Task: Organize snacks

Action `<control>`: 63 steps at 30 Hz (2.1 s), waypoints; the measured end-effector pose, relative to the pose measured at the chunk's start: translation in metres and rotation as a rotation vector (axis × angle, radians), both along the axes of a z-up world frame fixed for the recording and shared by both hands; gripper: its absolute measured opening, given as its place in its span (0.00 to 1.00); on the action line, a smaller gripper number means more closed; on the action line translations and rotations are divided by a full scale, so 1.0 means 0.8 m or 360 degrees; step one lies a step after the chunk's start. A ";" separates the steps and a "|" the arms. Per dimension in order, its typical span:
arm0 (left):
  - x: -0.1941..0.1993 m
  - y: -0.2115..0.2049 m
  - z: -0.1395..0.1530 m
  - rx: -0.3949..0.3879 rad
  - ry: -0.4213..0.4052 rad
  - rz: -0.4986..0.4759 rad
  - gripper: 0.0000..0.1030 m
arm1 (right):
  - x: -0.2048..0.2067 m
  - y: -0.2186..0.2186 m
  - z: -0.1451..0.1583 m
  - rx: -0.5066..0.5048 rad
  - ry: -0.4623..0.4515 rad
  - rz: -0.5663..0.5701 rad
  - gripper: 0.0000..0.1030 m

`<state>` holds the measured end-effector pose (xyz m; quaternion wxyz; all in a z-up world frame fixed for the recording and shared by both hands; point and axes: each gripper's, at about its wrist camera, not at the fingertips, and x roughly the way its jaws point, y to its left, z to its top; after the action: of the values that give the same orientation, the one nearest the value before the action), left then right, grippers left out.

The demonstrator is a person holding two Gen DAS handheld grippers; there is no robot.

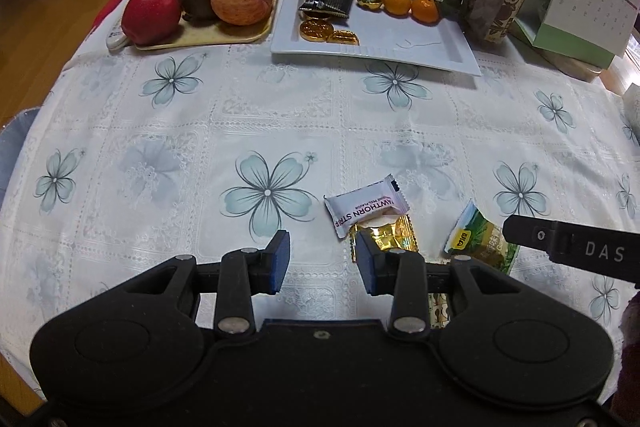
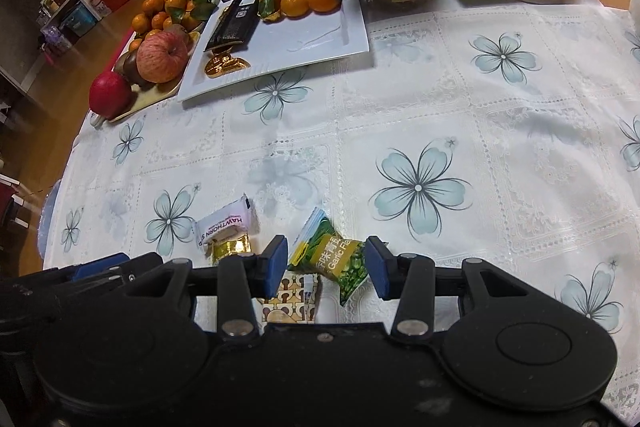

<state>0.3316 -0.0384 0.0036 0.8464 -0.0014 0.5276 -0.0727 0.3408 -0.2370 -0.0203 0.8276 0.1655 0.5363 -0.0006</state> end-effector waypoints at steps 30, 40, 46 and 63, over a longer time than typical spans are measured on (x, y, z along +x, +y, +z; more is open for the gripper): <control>0.039 0.014 -0.046 -0.0204 0.0015 0.0108 0.45 | 0.011 0.014 -0.046 -0.0100 -0.0004 0.0154 0.48; 0.062 0.022 -0.061 -0.0231 0.0023 0.0284 0.45 | 0.007 0.016 -0.046 -0.0108 -0.0011 0.0165 0.48; 0.072 0.021 -0.069 -0.0202 0.0071 0.0336 0.43 | 0.007 0.016 -0.046 -0.0105 -0.0009 0.0165 0.48; 0.034 -0.019 -0.062 -0.0061 0.0234 -0.0025 0.42 | -0.002 0.024 -0.040 -0.0151 0.0043 0.0263 0.47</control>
<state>0.3587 -0.0539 -0.0461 0.8046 -0.0189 0.5868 -0.0892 0.3389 -0.2179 -0.0525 0.8244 0.0813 0.5587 0.0400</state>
